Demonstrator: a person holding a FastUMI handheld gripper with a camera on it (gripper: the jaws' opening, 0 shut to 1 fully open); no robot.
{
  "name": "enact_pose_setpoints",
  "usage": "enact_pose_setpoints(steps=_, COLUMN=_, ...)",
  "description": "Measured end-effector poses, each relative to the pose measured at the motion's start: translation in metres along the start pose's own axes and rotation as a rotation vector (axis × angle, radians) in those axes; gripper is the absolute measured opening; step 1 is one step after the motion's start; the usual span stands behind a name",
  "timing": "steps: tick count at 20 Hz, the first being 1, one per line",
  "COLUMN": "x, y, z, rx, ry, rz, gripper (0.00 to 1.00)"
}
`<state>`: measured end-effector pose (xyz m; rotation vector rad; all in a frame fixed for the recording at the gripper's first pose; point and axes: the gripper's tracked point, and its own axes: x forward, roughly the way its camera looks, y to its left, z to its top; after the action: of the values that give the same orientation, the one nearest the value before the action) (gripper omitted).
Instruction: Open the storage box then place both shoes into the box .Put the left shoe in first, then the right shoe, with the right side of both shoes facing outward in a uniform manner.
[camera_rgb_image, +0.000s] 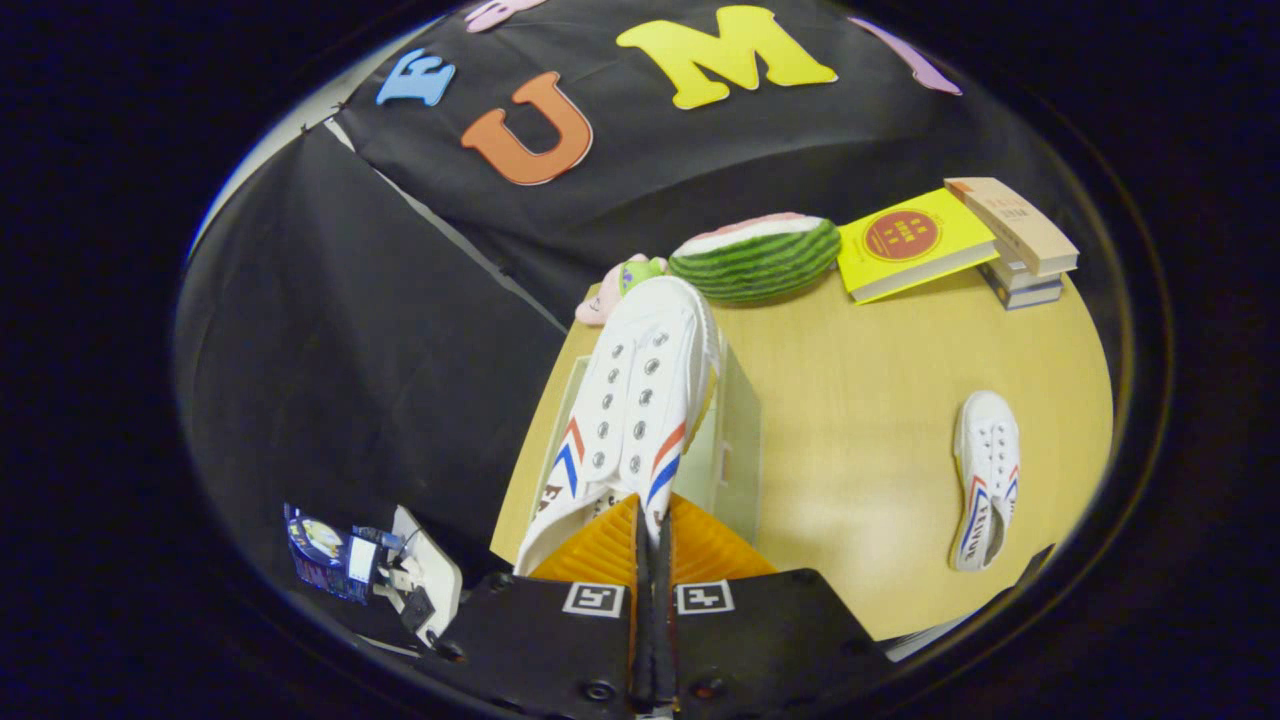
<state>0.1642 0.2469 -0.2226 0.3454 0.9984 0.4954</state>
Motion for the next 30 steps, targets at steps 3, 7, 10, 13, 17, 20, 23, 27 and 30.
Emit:
enact_pose_setpoints(steps=3, x=0.044, y=0.020, z=-0.004, rx=-0.017, ry=-0.009, rz=-0.002, gripper=0.06)
enact_pose_setpoints(steps=7, x=0.098, y=0.036, z=-0.024, rx=0.016, ry=0.015, rz=-0.012, gripper=0.06)
enact_pose_setpoints(steps=10, x=0.124, y=0.037, z=-0.034, rx=0.049, ry=0.008, rz=-0.003, gripper=0.06)
enact_pose_setpoints(steps=13, x=0.132, y=0.033, z=-0.036, rx=-0.001, ry=-0.033, rz=-0.075, gripper=0.06)
enact_pose_setpoints(steps=17, x=0.137, y=0.034, z=-0.045, rx=-0.054, ry=-0.031, rz=-0.072, gripper=0.07)
enact_pose_setpoints(steps=20, x=0.112, y=0.039, z=-0.030, rx=-0.155, ry=-0.120, rz=-0.112, gripper=0.78)
enact_pose_setpoints(steps=23, x=0.078, y=0.041, z=-0.021, rx=-0.252, ry=-0.166, rz=-0.163, gripper=1.00)
enact_pose_setpoints(steps=27, x=0.027, y=0.029, z=-0.020, rx=-0.257, ry=-0.196, rz=-0.170, gripper=1.00)
enact_pose_setpoints(steps=30, x=-0.007, y=-0.015, z=-0.013, rx=-0.298, ry=-0.225, rz=-0.260, gripper=1.00)
